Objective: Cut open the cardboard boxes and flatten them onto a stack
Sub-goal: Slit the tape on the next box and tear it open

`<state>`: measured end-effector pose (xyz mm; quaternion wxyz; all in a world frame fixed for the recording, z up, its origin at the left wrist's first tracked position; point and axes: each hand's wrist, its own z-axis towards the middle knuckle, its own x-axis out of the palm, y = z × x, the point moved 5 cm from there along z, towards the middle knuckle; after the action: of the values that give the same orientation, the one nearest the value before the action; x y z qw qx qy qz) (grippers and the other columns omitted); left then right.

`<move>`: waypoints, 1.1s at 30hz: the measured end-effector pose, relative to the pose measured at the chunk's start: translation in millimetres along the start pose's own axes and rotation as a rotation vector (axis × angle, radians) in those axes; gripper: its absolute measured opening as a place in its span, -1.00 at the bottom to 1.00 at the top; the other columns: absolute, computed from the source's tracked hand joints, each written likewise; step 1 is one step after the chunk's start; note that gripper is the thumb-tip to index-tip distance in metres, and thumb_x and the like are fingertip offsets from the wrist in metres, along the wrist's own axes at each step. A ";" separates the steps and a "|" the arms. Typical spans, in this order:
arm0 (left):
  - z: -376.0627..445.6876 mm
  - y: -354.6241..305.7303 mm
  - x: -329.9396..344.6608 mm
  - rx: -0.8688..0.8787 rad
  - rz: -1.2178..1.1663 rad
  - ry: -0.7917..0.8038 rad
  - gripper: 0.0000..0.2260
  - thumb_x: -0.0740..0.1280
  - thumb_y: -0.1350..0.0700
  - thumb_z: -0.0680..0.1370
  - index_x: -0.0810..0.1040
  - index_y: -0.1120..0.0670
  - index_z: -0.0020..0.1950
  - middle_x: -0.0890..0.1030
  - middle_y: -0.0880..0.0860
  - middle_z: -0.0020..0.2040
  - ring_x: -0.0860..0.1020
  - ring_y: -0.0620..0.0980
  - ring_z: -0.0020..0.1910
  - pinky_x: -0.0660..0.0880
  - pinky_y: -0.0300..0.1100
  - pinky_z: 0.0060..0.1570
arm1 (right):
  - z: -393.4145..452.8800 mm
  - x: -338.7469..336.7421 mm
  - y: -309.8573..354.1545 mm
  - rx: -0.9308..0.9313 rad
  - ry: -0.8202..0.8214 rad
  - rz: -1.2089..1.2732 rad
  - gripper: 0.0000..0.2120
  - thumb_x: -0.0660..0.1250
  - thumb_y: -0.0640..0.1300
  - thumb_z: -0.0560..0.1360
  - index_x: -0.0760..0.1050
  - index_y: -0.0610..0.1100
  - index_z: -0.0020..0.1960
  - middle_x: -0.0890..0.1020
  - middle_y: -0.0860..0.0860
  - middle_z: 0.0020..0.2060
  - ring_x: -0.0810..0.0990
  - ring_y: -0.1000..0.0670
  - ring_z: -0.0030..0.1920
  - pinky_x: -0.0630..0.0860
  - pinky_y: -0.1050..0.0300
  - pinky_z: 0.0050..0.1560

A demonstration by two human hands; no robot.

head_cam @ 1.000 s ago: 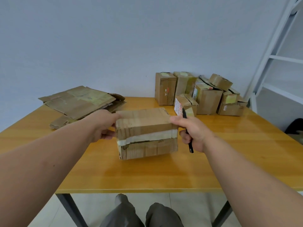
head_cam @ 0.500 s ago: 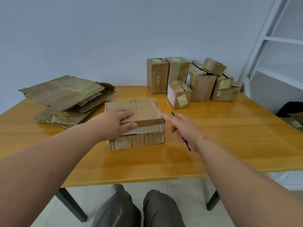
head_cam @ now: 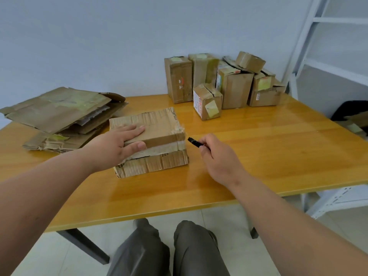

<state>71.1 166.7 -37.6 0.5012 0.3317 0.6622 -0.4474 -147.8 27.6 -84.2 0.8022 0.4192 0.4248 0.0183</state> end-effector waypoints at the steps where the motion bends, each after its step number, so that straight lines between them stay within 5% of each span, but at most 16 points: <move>1: 0.0 0.6 0.4 0.001 -0.008 -0.001 -0.33 0.03 -0.35 0.46 0.07 -0.24 0.57 0.07 -0.14 0.59 0.01 -0.05 0.58 0.03 0.02 0.52 | -0.2 0.6 0.6 -0.019 -0.007 -0.006 -0.89 0.10 -0.12 0.67 0.40 -0.04 0.09 0.48 0.06 -0.33 0.38 0.06 -0.37 0.25 0.14 -0.38; 24: 2.5 0.3 4.1 0.013 -0.015 -0.007 -0.35 0.04 -0.33 0.47 0.07 -0.24 0.56 0.06 -0.15 0.59 -0.03 -0.08 0.58 -0.02 -0.02 0.51 | 6.6 3.4 0.3 -0.221 -0.123 -0.061 -0.86 0.13 -0.19 0.65 0.47 -0.12 0.04 0.40 0.14 -0.39 0.36 0.07 -0.37 0.29 0.06 -0.35; 29: 3.0 0.8 5.0 0.013 -0.024 -0.007 -0.33 0.04 -0.34 0.46 0.08 -0.23 0.56 0.06 -0.15 0.59 -0.03 -0.09 0.58 -0.02 0.00 0.52 | 2.5 8.0 -4.0 -0.253 -0.203 -0.109 -0.85 0.13 -0.16 0.59 0.38 -0.05 -0.13 0.47 0.04 -0.40 0.39 -0.01 -0.40 0.27 0.11 -0.32; 33: 3.1 1.3 5.5 0.009 -0.034 -0.008 -0.32 0.04 -0.35 0.45 0.08 -0.23 0.56 0.06 -0.16 0.59 -0.04 -0.09 0.58 -0.02 0.02 0.53 | -2.4 16.5 -11.4 -0.220 -0.150 -0.189 -0.88 0.16 -0.21 0.60 0.43 -0.10 -0.08 0.49 0.02 -0.32 0.43 -0.06 -0.30 0.30 0.08 -0.24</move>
<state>71.9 164.3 -43.6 0.4947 0.3208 0.6637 -0.4602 -142.6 28.1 -103.7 0.8709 0.2871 0.3968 -0.0421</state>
